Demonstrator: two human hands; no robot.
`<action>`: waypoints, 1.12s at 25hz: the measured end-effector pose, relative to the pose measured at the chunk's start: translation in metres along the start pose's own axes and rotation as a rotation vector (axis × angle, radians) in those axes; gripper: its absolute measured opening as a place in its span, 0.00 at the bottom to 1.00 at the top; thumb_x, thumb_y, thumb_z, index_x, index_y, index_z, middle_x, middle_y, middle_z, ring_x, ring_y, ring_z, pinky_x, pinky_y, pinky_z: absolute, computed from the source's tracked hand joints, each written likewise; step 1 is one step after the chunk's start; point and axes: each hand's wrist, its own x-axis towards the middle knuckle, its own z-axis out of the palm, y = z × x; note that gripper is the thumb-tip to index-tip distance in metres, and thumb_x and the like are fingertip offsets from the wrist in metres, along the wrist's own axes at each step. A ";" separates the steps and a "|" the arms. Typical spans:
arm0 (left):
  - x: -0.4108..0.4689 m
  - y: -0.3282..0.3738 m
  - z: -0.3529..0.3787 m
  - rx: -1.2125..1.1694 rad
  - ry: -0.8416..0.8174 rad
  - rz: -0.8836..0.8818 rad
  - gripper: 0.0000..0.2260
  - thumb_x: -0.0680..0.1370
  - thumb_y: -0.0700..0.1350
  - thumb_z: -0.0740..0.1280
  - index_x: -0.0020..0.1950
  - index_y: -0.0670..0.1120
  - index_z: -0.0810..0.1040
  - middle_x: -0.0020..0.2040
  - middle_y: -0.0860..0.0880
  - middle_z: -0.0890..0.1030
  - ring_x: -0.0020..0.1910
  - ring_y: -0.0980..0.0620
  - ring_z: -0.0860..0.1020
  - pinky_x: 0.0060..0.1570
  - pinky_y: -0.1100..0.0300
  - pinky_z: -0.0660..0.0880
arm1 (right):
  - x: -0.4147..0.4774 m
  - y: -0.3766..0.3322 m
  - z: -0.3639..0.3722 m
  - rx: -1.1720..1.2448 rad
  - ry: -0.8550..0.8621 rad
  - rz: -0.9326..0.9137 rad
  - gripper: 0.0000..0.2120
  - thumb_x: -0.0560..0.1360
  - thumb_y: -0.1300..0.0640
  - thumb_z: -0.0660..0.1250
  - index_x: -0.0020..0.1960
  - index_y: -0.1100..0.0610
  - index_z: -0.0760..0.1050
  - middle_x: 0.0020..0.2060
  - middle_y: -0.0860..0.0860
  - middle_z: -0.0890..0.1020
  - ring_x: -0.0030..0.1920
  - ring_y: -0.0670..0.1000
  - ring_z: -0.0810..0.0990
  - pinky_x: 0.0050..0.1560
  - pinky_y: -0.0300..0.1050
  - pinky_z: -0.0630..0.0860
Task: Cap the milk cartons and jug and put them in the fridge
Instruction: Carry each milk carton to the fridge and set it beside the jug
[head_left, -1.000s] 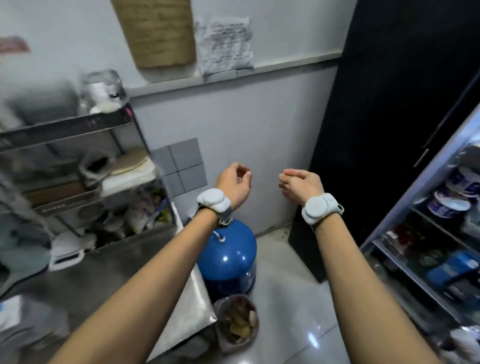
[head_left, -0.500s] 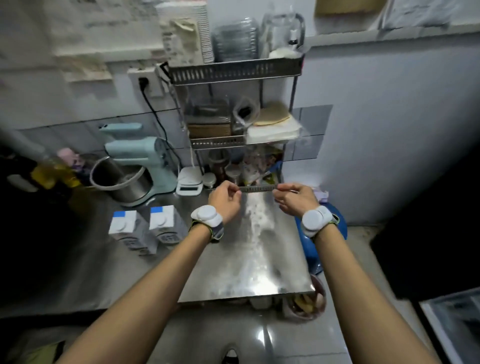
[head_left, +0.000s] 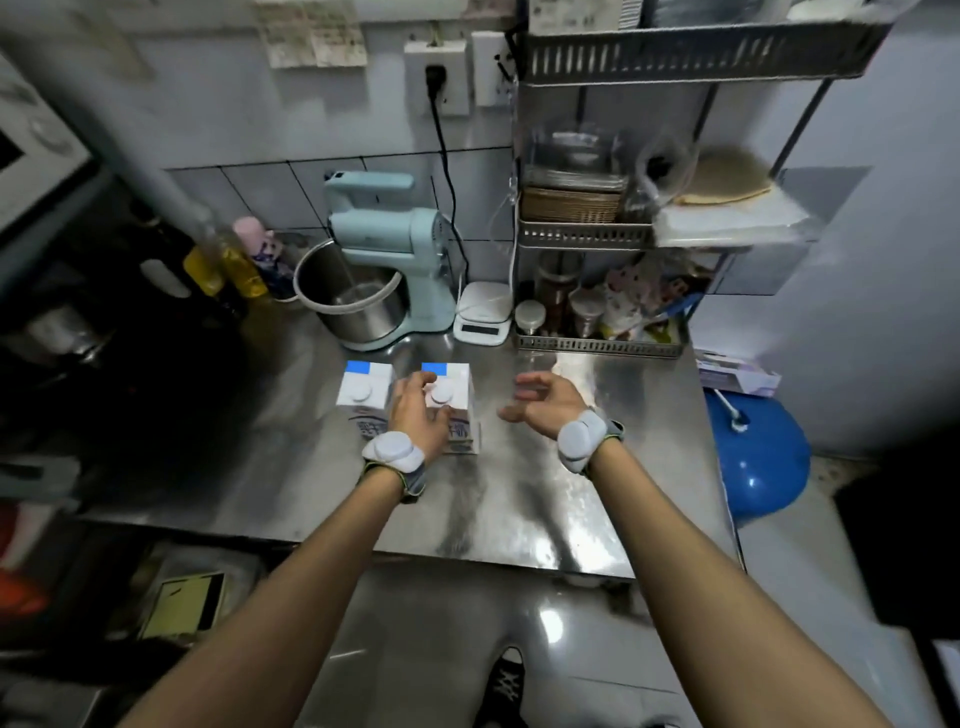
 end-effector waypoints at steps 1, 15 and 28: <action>0.003 -0.008 -0.002 -0.005 0.002 -0.018 0.19 0.74 0.37 0.69 0.64 0.41 0.73 0.61 0.40 0.73 0.58 0.42 0.76 0.63 0.54 0.71 | 0.006 0.003 0.012 -0.053 -0.011 -0.006 0.32 0.65 0.69 0.79 0.67 0.61 0.73 0.57 0.57 0.78 0.58 0.53 0.78 0.59 0.47 0.77; 0.018 -0.039 0.005 -0.104 -0.076 -0.013 0.17 0.76 0.32 0.61 0.62 0.44 0.74 0.58 0.46 0.81 0.59 0.47 0.79 0.58 0.60 0.73 | 0.034 0.025 0.070 -0.217 0.004 -0.245 0.36 0.63 0.66 0.79 0.68 0.50 0.73 0.60 0.48 0.80 0.62 0.48 0.77 0.63 0.51 0.78; 0.003 0.035 0.060 -0.158 -0.496 0.203 0.34 0.74 0.34 0.70 0.76 0.50 0.62 0.63 0.52 0.77 0.62 0.52 0.77 0.62 0.55 0.75 | -0.042 0.030 -0.052 -0.047 0.194 -0.231 0.33 0.63 0.63 0.80 0.65 0.48 0.74 0.60 0.48 0.81 0.63 0.49 0.78 0.62 0.58 0.78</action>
